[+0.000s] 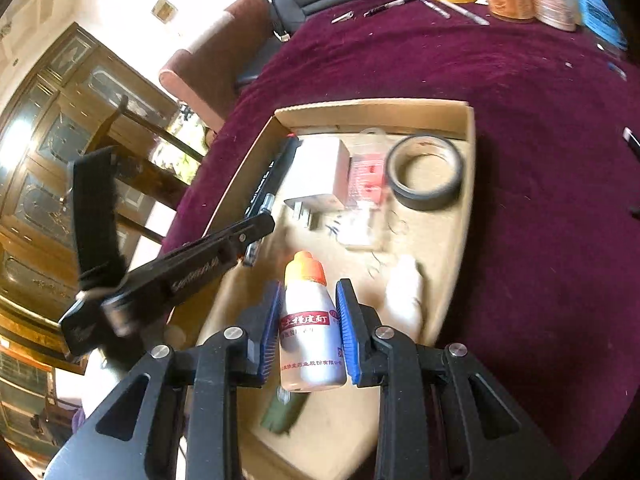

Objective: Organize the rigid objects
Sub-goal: 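Carry the bottle and pen into the tray and open both tools, then move both tools back over the table toward the black marker and lipstick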

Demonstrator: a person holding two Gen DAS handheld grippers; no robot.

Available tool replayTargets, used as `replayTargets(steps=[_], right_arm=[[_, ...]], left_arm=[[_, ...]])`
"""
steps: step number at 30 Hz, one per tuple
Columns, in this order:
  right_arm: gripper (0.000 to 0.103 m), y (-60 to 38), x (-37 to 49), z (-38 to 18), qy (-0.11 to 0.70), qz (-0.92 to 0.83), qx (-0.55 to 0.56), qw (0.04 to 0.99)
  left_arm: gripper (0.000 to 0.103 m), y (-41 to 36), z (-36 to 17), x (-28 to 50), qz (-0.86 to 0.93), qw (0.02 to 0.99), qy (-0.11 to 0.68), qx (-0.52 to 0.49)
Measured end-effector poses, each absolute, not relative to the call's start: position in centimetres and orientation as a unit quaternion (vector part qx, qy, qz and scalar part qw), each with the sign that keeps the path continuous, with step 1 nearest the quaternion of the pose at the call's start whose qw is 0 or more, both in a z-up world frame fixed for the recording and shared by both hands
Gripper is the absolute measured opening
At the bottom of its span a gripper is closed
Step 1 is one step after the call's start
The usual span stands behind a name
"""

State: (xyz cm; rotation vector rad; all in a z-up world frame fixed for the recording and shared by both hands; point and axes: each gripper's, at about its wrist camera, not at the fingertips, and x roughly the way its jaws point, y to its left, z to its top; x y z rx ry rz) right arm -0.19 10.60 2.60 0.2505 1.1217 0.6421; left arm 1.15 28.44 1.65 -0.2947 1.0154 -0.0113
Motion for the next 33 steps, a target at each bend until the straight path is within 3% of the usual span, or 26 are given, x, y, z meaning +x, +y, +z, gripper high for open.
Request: replayTargets(steps=[4,8,19,23,28,33], right_arm=[[0.025,12.4,1.1,1.6,0.531,0.289,0.097,0.791],[0.026,12.7,1.7,1.2,0.530,0.275,0.093,0.797],[0.029,9.5,-0.8,4.2,0.480,0.271,0.088,0.830],[0.051,5.3,-3.3,5.7,0.442,0.248,0.078,0.858],[0.055,-2.9,-6.2,5.6,0.421,0.180,0.073,0.886],[0.055,-12.0,-7.8,5.2,0.420,0.095,0.100,0.897]], left_arm=[[0.015,29.6,2.1,0.3,-0.015,0.868,0.468,-0.168],[0.046,30.3,3.3,-1.1,-0.020,0.876,0.444,-0.186],[0.050,30.4,5.0,-6.1,-0.041,0.875,0.418,-0.239],[0.058,28.7,6.1,-8.7,-0.061,0.875,0.397,-0.270],[0.065,23.9,7.0,-12.8,-0.116,0.869,0.360,-0.318],[0.066,14.9,6.4,-14.2,-0.196,0.861,0.405,-0.237]])
